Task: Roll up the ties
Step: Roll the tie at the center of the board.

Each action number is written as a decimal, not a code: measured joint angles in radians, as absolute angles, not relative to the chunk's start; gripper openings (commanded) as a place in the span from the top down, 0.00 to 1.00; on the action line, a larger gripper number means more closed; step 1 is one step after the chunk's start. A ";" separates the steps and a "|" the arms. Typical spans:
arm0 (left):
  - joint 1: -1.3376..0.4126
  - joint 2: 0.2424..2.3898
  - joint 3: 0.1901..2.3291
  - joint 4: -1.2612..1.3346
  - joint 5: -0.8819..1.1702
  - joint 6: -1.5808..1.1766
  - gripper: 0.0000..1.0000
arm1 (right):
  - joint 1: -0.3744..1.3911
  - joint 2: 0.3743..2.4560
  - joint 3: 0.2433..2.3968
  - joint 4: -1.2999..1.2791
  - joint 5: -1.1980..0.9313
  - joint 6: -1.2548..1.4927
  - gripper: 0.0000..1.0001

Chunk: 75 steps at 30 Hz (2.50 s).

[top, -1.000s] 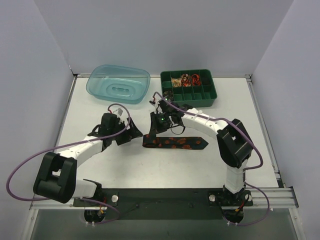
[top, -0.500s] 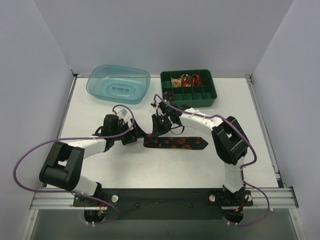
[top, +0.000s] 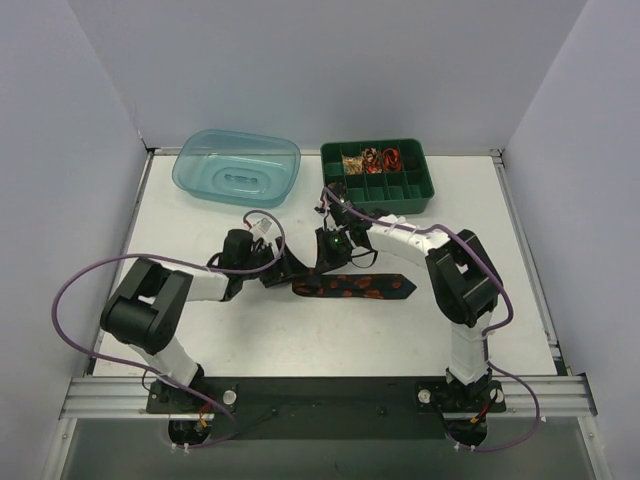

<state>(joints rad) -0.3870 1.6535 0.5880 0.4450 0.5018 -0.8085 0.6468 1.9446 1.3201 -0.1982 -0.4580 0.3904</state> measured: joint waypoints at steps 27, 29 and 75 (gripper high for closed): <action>-0.456 1.784 0.600 0.640 0.504 -0.942 1.00 | 0.634 1.943 1.290 -0.179 -0.441 0.396 1.00; -0.456 1.784 0.600 0.638 0.503 -0.940 1.00 | 0.632 1.934 1.280 -0.170 -0.441 0.399 1.00; -0.601 1.666 1.124 -0.581 -0.208 -0.354 1.00 | 0.410 1.686 1.054 -0.135 -0.434 0.425 0.38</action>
